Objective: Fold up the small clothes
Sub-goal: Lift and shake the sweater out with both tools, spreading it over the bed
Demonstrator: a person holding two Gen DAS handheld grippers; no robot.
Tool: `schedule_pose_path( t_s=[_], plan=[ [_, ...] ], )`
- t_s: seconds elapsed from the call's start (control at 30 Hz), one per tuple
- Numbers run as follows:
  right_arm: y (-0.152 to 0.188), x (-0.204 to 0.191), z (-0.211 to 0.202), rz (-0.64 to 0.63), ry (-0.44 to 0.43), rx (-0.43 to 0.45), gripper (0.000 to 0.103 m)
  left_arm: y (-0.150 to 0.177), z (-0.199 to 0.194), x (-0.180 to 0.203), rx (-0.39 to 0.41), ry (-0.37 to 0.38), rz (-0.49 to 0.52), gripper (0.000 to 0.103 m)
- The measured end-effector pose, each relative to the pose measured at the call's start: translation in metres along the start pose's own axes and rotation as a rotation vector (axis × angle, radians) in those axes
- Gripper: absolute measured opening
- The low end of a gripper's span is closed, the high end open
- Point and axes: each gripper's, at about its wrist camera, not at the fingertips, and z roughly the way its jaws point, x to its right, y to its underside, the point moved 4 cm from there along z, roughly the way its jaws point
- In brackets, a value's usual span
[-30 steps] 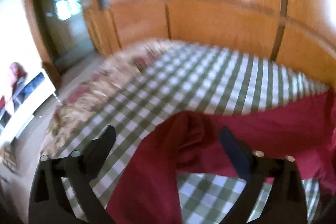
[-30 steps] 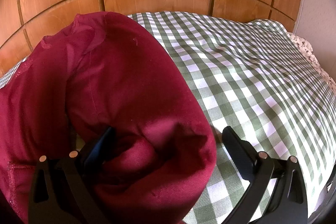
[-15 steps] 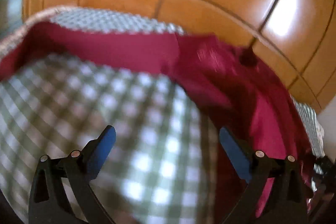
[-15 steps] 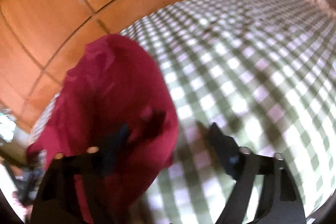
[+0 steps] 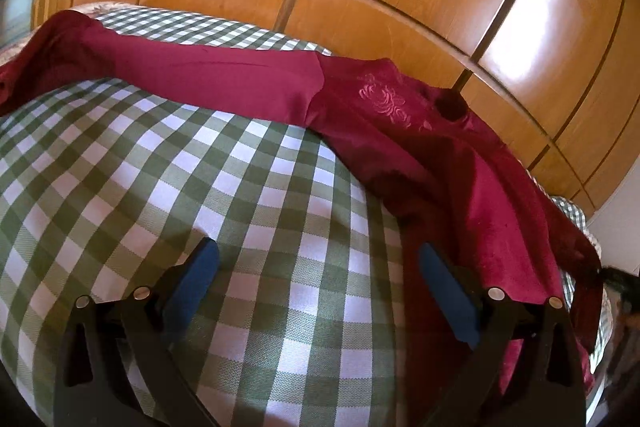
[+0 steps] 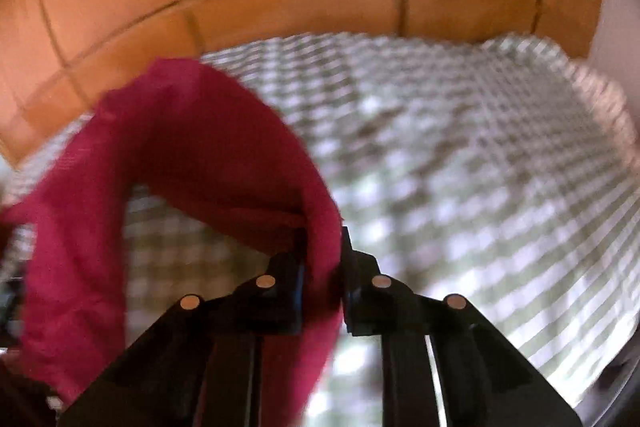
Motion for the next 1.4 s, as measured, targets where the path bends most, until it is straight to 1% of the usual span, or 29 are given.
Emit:
schedule_pose_path(
  t_s=[0.07, 0.13, 0.23, 0.33, 0.43, 0.47, 0.5, 0.53, 0.57, 0.6, 0.63, 0.67, 0.7, 0.73, 0.8, 0.83, 0.93, 0.97, 1.0, 1.03, 1.1, 1.13, 1.23, 1.3, 1.37, 1.4],
  plan=[
    [-0.021, 0.021, 0.010, -0.056, 0.107, 0.013, 0.013, 0.000, 0.000, 0.000, 0.001, 0.003, -0.002, 0.099],
    [-0.039, 0.034, 0.021, -0.088, 0.183, 0.021, 0.013, 0.000, 0.001, 0.001, 0.000, 0.003, -0.003, 0.099],
    [-0.080, 0.055, 0.044, -0.135, 0.332, 0.050, 0.012, 0.000, 0.001, 0.000, 0.000, 0.004, -0.003, 0.099],
    [-0.112, 0.070, 0.065, -0.136, 0.436, 0.071, 0.012, 0.001, 0.001, -0.001, 0.000, 0.006, 0.000, 0.099],
    [-0.137, 0.085, 0.085, -0.113, 0.507, 0.073, 0.013, 0.000, 0.002, -0.001, -0.002, 0.008, 0.002, 0.099],
    [-0.144, 0.089, 0.094, -0.113, 0.545, 0.072, 0.013, 0.000, 0.003, -0.001, -0.002, 0.008, 0.004, 0.099],
    [-0.147, 0.091, 0.100, -0.109, 0.569, 0.072, 0.016, 0.000, 0.003, -0.001, -0.003, 0.009, 0.006, 0.099],
    [-0.149, 0.094, 0.106, -0.099, 0.590, 0.071, 0.030, 0.000, 0.004, -0.002, -0.005, 0.009, 0.008, 0.099],
    [-0.149, 0.099, 0.115, -0.078, 0.612, 0.058, 0.039, 0.000, 0.004, -0.001, -0.007, 0.007, 0.013, 0.099],
    [-0.147, 0.105, 0.122, -0.053, 0.641, 0.045, 0.058, 0.000, 0.005, -0.001, -0.008, 0.006, 0.016, 0.099],
    [-0.142, 0.113, 0.128, -0.010, 0.665, 0.032, 0.064, 0.000, 0.005, -0.001, -0.009, 0.006, 0.019, 0.099],
    [-0.139, 0.117, 0.131, 0.017, 0.650, 0.031, 0.065, 0.000, 0.006, 0.000, -0.010, 0.005, 0.022, 0.099],
    [-0.133, 0.121, 0.132, 0.057, 0.609, 0.037, 0.069, 0.000, 0.006, 0.000, -0.010, 0.006, 0.024, 0.099],
    [-0.125, 0.125, 0.132, 0.087, 0.582, 0.039, 0.077, 0.000, 0.007, 0.000, -0.011, 0.005, 0.025, 0.099],
    [-0.110, 0.129, 0.126, 0.138, 0.573, 0.050, 0.086, 0.000, 0.007, 0.001, -0.010, 0.004, 0.024, 0.099],
    [-0.103, 0.129, 0.118, 0.164, 0.553, 0.072, 0.086, 0.000, 0.006, 0.001, -0.010, 0.004, 0.024, 0.099],
    [-0.079, 0.117, 0.083, 0.227, 0.414, 0.155, 0.086, 0.000, 0.007, 0.000, -0.010, 0.004, 0.023, 0.099],
    [-0.073, 0.107, 0.074, 0.238, 0.334, 0.167, 0.086, 0.000, 0.007, 0.000, -0.011, 0.004, 0.023, 0.099],
    [-0.064, 0.096, 0.066, 0.243, 0.245, 0.164, 0.084, 0.000, 0.007, 0.000, -0.012, 0.003, 0.024, 0.099],
    [-0.058, 0.081, 0.059, 0.248, 0.171, 0.156, 0.078, 0.000, 0.008, 0.000, -0.013, 0.001, 0.024, 0.099],
    [-0.035, 0.055, 0.044, 0.259, -0.019, 0.117, 0.074, -0.001, 0.007, 0.001, -0.016, -0.005, 0.028, 0.099],
    [-0.024, 0.040, 0.039, 0.251, -0.105, 0.091, 0.071, -0.001, 0.007, 0.002, -0.018, -0.012, 0.032, 0.099],
    [0.007, -0.001, 0.028, 0.240, -0.284, 0.022, 0.066, -0.001, 0.004, 0.008, -0.036, -0.025, 0.046, 0.099],
    [0.028, -0.025, 0.018, 0.236, -0.383, -0.007, 0.065, 0.001, -0.002, 0.013, -0.053, 0.025, 0.042, 0.098],
    [0.044, -0.046, 0.009, 0.230, -0.463, -0.032, 0.064, 0.009, -0.012, 0.019, -0.059, 0.099, 0.021, 0.095],
    [0.052, -0.056, 0.003, 0.227, -0.489, -0.033, 0.064, 0.015, -0.016, 0.022, -0.069, 0.130, 0.010, 0.092]
  ],
)
